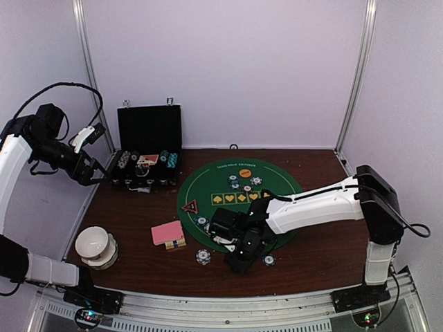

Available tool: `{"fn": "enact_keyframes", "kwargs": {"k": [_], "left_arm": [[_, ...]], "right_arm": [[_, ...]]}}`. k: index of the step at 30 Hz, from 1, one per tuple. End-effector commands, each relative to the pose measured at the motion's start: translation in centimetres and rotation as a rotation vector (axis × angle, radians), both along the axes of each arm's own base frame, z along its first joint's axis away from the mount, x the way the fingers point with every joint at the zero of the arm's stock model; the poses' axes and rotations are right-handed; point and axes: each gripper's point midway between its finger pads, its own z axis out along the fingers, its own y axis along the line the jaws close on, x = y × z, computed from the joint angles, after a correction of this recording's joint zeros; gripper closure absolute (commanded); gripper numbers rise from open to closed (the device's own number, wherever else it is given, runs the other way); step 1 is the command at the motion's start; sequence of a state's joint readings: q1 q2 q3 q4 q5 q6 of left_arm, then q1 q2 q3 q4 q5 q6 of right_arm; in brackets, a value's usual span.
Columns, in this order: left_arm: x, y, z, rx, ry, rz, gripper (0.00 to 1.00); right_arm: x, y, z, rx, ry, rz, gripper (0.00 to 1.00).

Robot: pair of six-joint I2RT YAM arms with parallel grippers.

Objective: Distribute texas hold em gaming equipment

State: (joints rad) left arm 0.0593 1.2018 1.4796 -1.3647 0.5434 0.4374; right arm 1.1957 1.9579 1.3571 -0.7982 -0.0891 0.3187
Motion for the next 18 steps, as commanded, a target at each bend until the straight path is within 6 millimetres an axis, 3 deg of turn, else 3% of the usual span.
{"fn": "enact_keyframes", "kwargs": {"k": [1, 5, 12, 18], "left_arm": [[-0.4, -0.2, 0.7, -0.013, -0.018, -0.007, 0.02], [-0.5, -0.2, 0.7, -0.013, -0.016, -0.007, 0.02], [-0.5, -0.2, 0.8, -0.016, -0.017, -0.007, 0.02], [-0.5, -0.2, 0.7, -0.016, -0.015, -0.007, 0.02]], "right_arm": [[0.3, 0.6, 1.7, 0.027, -0.029, 0.002, 0.52], [0.4, 0.7, 1.9, 0.033, -0.033, 0.001, 0.58], [0.4, 0.7, 3.0, 0.037, -0.037, 0.013, 0.58], [1.2, 0.6, 5.5, 0.036, -0.083, 0.023, 0.57]]}}
